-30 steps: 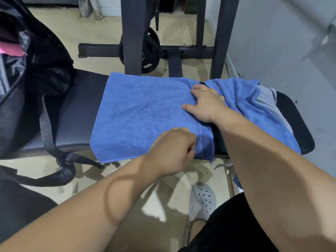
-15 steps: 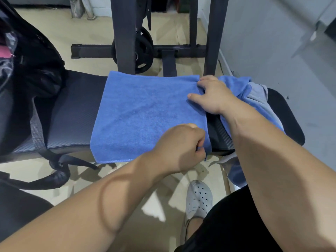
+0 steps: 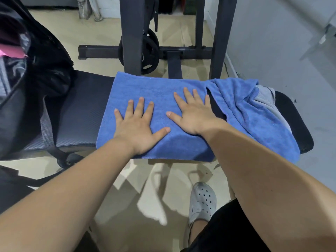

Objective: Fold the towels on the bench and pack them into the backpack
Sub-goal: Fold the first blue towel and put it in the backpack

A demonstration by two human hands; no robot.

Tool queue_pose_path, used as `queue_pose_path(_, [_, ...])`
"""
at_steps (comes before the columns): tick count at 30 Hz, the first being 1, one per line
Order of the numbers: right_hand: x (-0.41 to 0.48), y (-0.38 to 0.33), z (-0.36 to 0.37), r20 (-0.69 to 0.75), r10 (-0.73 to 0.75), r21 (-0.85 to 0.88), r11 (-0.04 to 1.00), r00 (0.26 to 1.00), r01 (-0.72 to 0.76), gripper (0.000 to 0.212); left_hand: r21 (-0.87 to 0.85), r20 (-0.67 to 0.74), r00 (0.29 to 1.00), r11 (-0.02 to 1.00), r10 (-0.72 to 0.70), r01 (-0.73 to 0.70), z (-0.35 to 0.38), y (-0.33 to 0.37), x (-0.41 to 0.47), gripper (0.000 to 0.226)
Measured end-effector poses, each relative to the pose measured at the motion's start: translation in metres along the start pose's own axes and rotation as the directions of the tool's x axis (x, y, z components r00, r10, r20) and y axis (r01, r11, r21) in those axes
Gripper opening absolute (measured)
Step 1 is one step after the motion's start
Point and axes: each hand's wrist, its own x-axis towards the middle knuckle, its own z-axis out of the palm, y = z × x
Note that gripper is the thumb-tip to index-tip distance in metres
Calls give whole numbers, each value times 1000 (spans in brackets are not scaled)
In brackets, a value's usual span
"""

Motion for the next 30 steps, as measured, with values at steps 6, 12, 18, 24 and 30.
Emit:
queue_pose_path(6, [-9,-17,-22,-41,-7,-116,993,999,2,71,88,76,997,995,32,-39,-6,-4,-24,110])
queue_pose_path(12, [-21,-26,-38,-183,-28,-102,995,983,9,46,70,161,986,996,51,-63,-29,-11,-68,100])
queue_pose_path(18, [-12,-9,-15,63,-10,-58,998,998,14,60,30,32,996,996,81,-82,-45,-26,-69,61])
queue_pose_path(24, [-5,-1,-18,-110,-76,-101,993,991,65,48,-4,-129,989,997,75,-76,-39,-36,-28,71])
queue_pose_path(30, [1,1,-29,-140,-6,-66,998,990,-3,43,52,21,999,998,41,-42,-27,-52,-10,79])
